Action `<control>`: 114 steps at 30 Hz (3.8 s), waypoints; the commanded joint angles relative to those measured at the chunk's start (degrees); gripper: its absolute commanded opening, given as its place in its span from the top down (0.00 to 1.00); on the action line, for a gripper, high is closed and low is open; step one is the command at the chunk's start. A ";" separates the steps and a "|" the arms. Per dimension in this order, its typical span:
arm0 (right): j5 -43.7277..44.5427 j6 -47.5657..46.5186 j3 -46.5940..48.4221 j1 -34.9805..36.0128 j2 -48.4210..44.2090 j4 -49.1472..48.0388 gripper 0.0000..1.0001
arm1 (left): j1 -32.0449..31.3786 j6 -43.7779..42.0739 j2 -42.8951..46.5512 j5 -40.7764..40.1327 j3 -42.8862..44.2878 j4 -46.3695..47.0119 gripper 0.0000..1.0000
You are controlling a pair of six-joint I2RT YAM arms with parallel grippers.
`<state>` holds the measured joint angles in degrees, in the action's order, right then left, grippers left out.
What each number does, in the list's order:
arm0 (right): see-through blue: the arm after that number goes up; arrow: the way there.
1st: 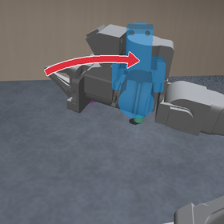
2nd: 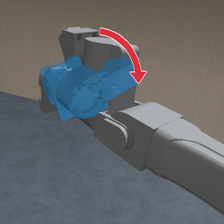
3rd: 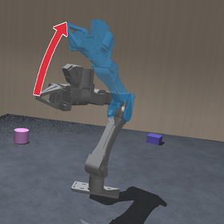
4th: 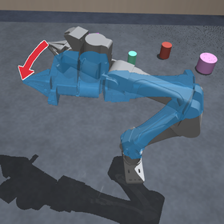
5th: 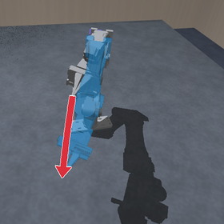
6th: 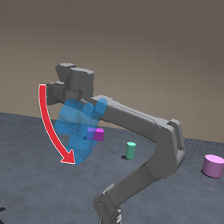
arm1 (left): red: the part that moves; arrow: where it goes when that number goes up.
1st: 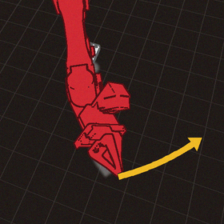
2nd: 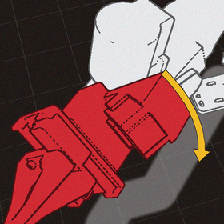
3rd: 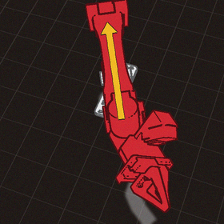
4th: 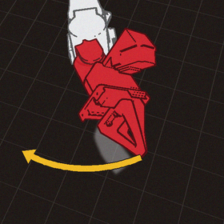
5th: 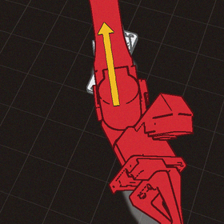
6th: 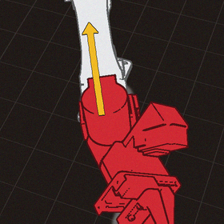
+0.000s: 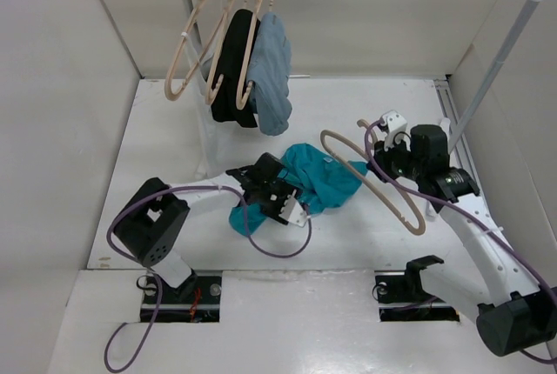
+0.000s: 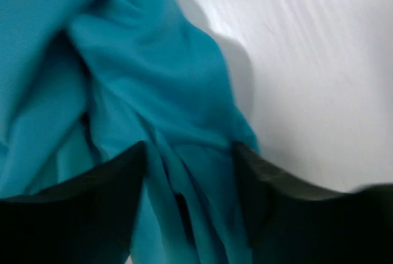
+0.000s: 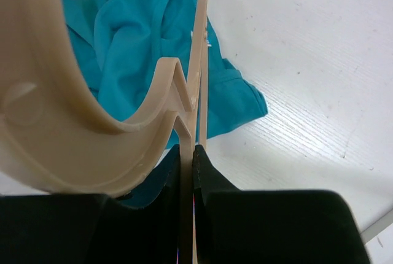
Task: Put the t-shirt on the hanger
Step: Place tshirt on hanger
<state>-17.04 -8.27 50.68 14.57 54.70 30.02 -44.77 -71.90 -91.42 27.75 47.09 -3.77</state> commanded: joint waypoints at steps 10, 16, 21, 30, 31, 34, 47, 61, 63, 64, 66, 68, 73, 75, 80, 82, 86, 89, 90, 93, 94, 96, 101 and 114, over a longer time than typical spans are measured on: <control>-8.18 -3.07 2.67 -0.33 1.64 0.39 1.00 | 11.90 -46.75 0.71 -3.42 11.70 -55.12 0.43; -9.42 -3.07 2.67 -0.33 3.75 -0.14 1.00 | 15.15 -7.44 -0.42 23.79 25.40 -34.09 0.32; -8.90 -2.54 2.67 -0.33 3.23 -0.14 1.00 | 13.40 35.36 -1.47 22.55 25.95 -4.97 0.37; -3.44 0.80 2.06 -2.34 1.99 0.05 1.00 | 7.68 51.84 -15.54 -8.44 35.35 1.19 0.58; -4.14 0.80 1.28 -2.35 1.38 -0.66 1.00 | 7.68 52.73 -16.24 -10.24 35.87 1.83 0.61; -5.19 1.33 0.65 -2.88 1.38 -0.76 1.00 | 7.16 52.74 -18.97 -16.47 38.24 0.18 0.64; -8.19 -2.80 1.80 -2.88 4.01 -0.67 1.00 | 6.63 54.05 -22.91 -19.91 36.76 -7.74 0.50; -9.94 -6.23 4.26 -2.88 5.16 1.71 1.00 | 8.21 56.52 -25.30 -21.68 40.80 -15.65 0.73; -9.94 -6.23 4.26 -2.88 5.16 1.71 1.00 | 8.21 56.52 -24.26 -20.98 39.93 -15.65 0.76; -9.94 -6.75 4.26 -2.88 5.16 1.71 1.00 | 8.21 56.52 -23.73 -20.98 39.22 -15.65 0.84; -9.94 -7.54 4.26 -2.36 5.16 1.71 1.00 | 8.21 56.52 -21.97 -20.46 39.22 -15.65 0.94; -9.94 -8.94 3.73 -1.65 5.16 1.71 1.00 | 8.21 57.04 -21.18 -20.45 39.22 -16.26 1.00; -17.49 -12.64 3.11 0.89 5.16 1.71 1.00 | 8.21 57.04 -20.03 -18.34 41.67 -19.51 1.00; -18.03 -12.65 3.11 2.47 3.41 2.23 1.00 | 8.21 57.04 -18.54 -17.64 41.68 -19.52 1.00; -16.27 -11.95 0.14 8.62 -0.29 2.07 1.00 | 8.21 57.57 -15.99 -15.18 41.68 -19.52 1.00; -15.32 -10.28 -1.10 8.64 -1.08 1.01 1.00 | 8.21 56.96 -14.41 -13.34 41.68 -20.04 1.00; -12.41 -8.51 -2.42 8.64 -1.08 -4.25 1.00 | 7.68 55.64 -9.94 -7.47 37.03 -20.05 1.00; -11.70 -7.90 -2.42 9.16 -0.38 -5.50 1.00 | 8.21 54.06 -5.63 -3.24 32.20 -19.52 1.00; -11.18 -7.90 -2.42 9.16 0.14 -6.02 1.00 | 8.21 54.06 -4.83 -1.83 31.49 -19.52 1.00; -9.87 -7.90 -2.42 10.39 -0.72 -4.98 1.00 | 8.74 52.92 -2.90 0.20 30.35 -20.30 1.00; -9.16 -7.90 -1.90 10.92 -1.25 -4.45 1.00 | 8.74 52.91 -2.89 0.20 30.34 -20.83 1.00; -7.49 -7.90 -1.20 10.92 -3.01 -1.83 1.00 | 8.74 52.91 -2.36 -0.49 29.64 -20.84 1.00; -1.43 -7.20 0.13 11.45 -6.61 2.32 1.00 | 8.74 52.30 -2.36 -3.58 29.64 -20.84 0.97; 1.40 -4.12 2.41 16.27 -5.65 -1.62 1.00 | 8.74 50.98 -5.26 -7.44 33.68 -20.31 0.96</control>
<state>-16.32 -13.47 49.56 28.84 49.06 33.63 -36.21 -20.08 -96.86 20.62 77.76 -24.29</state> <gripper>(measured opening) 0.138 0.044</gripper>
